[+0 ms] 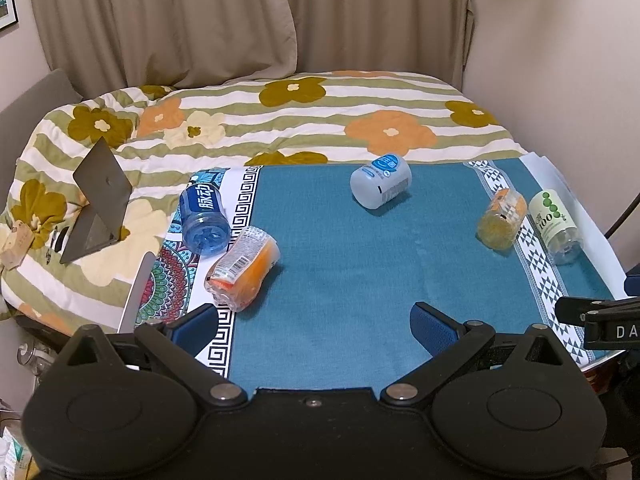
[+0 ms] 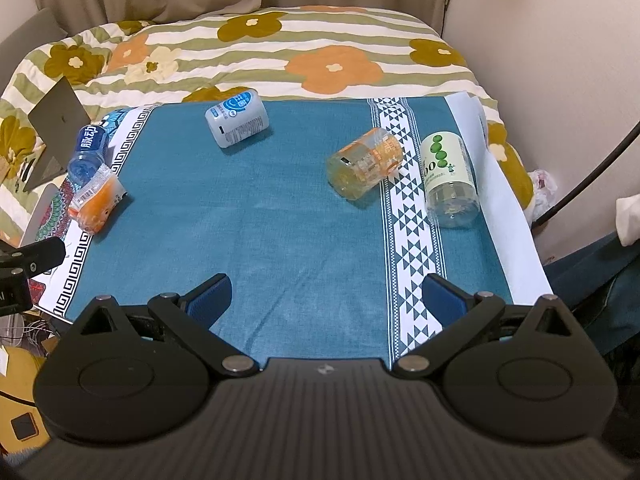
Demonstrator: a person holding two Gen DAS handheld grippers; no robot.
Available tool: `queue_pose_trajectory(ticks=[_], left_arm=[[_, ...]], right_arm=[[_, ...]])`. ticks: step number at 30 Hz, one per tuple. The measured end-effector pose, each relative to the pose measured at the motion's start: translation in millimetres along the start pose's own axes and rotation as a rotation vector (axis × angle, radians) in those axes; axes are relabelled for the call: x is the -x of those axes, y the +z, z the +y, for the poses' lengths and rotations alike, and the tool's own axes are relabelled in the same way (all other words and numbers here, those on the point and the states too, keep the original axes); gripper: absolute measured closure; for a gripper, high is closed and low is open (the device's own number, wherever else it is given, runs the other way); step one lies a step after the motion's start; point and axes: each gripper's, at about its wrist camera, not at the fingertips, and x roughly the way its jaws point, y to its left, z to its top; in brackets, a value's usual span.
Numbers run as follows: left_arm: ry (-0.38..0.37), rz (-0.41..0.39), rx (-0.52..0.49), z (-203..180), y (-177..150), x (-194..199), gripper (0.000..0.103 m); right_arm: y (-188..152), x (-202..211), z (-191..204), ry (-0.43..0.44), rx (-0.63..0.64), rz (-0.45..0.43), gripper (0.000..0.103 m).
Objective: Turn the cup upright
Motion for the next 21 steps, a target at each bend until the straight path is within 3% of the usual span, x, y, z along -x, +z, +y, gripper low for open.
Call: queue_pose_trajectory(ticks=[21], left_arm=[[-0.001, 0.008, -0.001, -4.6, 0.9, -1.8, 0.0]], right_arm=[[0.4, -3.0, -9.3, -0.004, -0.009, 0.011, 0.0]])
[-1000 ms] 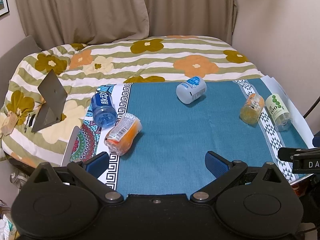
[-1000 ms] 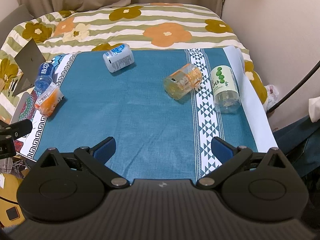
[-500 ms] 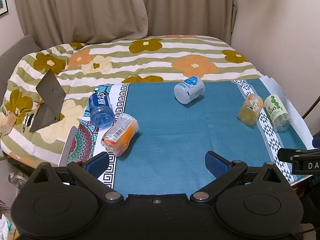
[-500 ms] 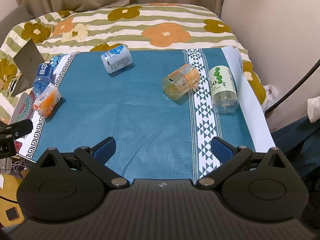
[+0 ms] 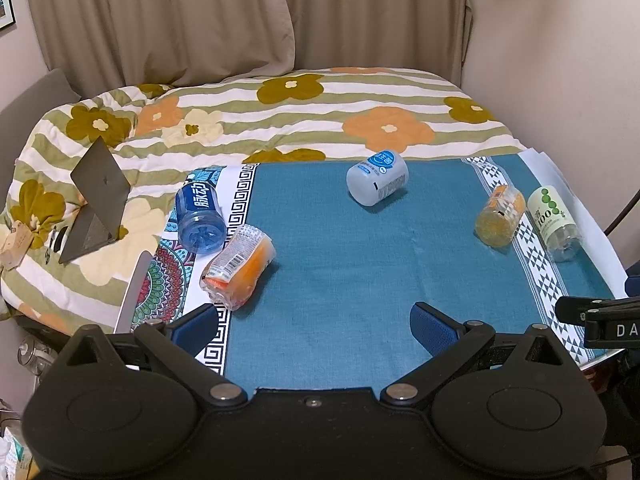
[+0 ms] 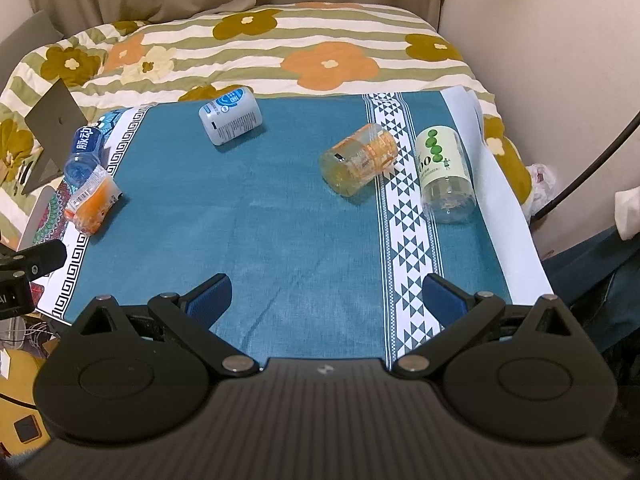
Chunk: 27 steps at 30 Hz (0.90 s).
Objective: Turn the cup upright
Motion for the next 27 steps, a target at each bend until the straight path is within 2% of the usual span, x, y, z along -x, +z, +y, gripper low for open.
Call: queue_pose_trajectory(ticks=[27], left_arm=[[-0.001, 0.007, -0.007, 0.0, 0.0, 3.7, 0.0]], right_arm=[[-1.0, 1.9, -1.0, 0.013, -0.014, 0.008, 0.0]])
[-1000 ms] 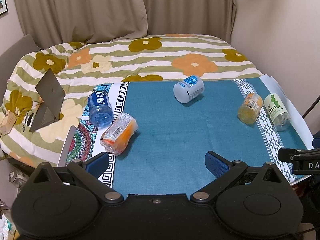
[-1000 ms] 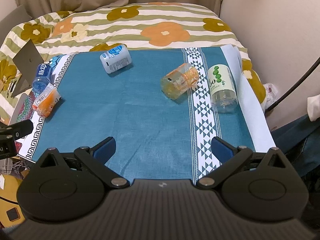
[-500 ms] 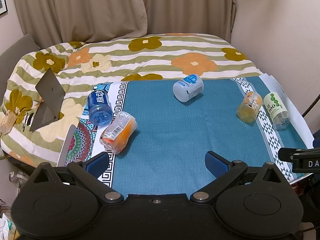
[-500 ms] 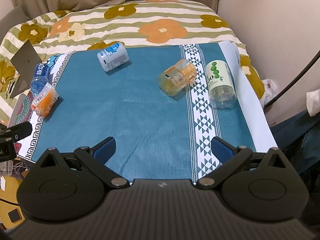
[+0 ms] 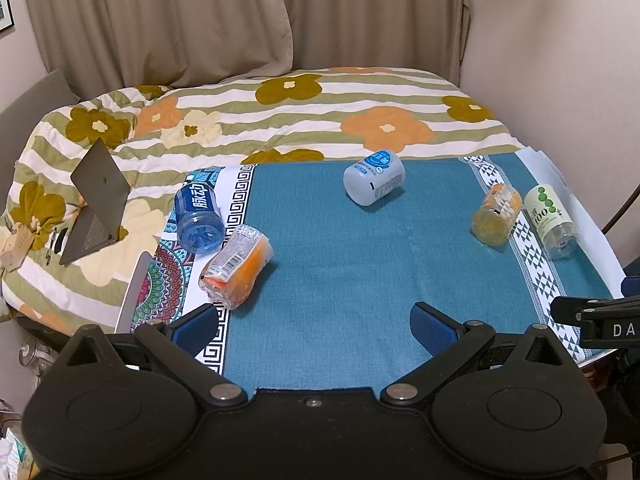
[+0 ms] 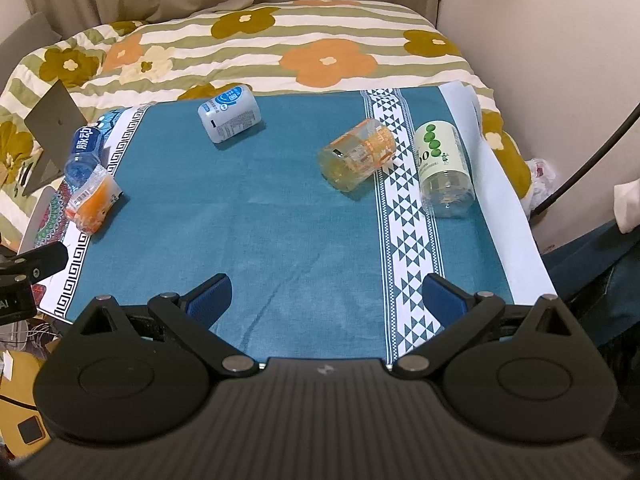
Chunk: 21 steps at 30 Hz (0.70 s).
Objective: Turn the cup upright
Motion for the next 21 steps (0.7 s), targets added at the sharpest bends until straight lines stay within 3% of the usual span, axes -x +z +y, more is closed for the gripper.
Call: queue_pose_trajectory(ticks=[7, 13, 21], left_arm=[[0.024, -0.003, 0.044, 8.5, 20.1, 1.9, 0.0], [0.084, -0.03, 0.126, 27.5, 47.0, -3.7, 0.0], [0.118, 0.032, 0.196, 76.8, 86.4, -49.9, 0.0]], right_arm=[[10.9, 2.3, 0.7, 0.035, 0.027, -0.017, 0.0], [28.6, -4.6, -2.1, 0.141, 0.084, -0.046, 0.0], [54.6, -41.1, 9.7, 0.226, 0.145, -0.029, 0.0]])
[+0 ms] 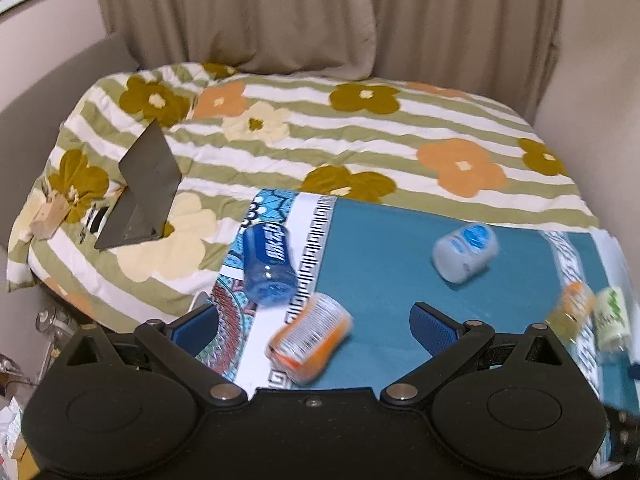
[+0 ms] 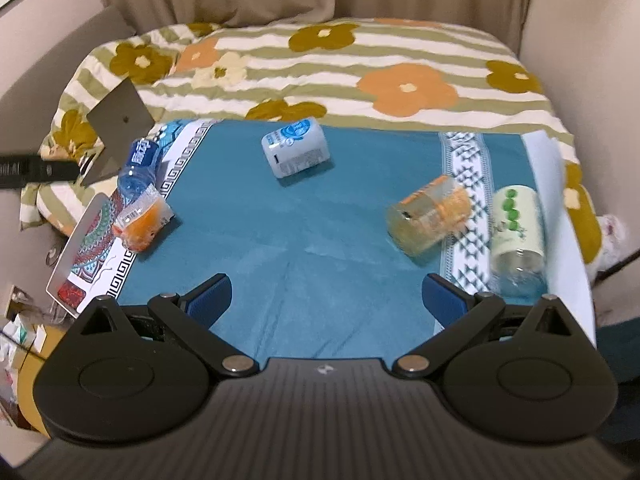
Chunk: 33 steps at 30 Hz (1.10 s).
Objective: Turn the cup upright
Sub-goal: 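Move the left tool to the blue cup and close its fingers on it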
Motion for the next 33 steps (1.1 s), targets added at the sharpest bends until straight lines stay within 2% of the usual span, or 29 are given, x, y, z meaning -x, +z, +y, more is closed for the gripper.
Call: queue_pose_trajectory(ticks=[3, 6, 11, 18, 24, 29, 30, 31, 33], left_arm=[[0.008, 0.027, 0.011, 12.5, 16.9, -29.7, 0.0], [0.007, 0.071, 0.015, 23.4, 32.0, -62.5, 0.002], [-0.02, 0.168, 0.041, 40.4, 47.4, -116.4, 0.008], [-0.021, 0.29, 0.066, 58.9, 54.1, -179.5, 0.009], [-0.054, 0.349, 0.094, 69.1, 54.7, -211.3, 0.011], [-0.087, 0.398, 0.12, 72.5, 49.7, -227.7, 0.016], [-0.092, 0.404, 0.12, 72.5, 48.4, -229.6, 0.019], [-0.099, 0.413, 0.118, 72.1, 47.1, -232.0, 0.028], [-0.099, 0.405, 0.105, 70.2, 47.2, -232.0, 0.031]], right_arm=[[4.9, -18.2, 5.9, 0.031, 0.026, 0.035, 0.0], [9.7, -32.5, 14.4, 0.039, 0.042, 0.014, 0.0], [22.4, -55.6, 31.9, -0.006, 0.053, 0.001, 0.0], [40.4, -93.9, 44.0, -0.029, 0.01, 0.047, 0.0], [47.6, -120.7, 56.8, -0.03, -0.001, 0.092, 0.0], [49.5, -134.7, 68.5, -0.016, 0.004, 0.116, 0.0], [50.1, -136.8, 70.8, -0.016, 0.009, 0.12, 0.0], [50.4, -138.3, 72.5, -0.015, 0.011, 0.123, 0.0], [51.7, -141.8, 74.7, -0.014, 0.007, 0.13, 0.0]])
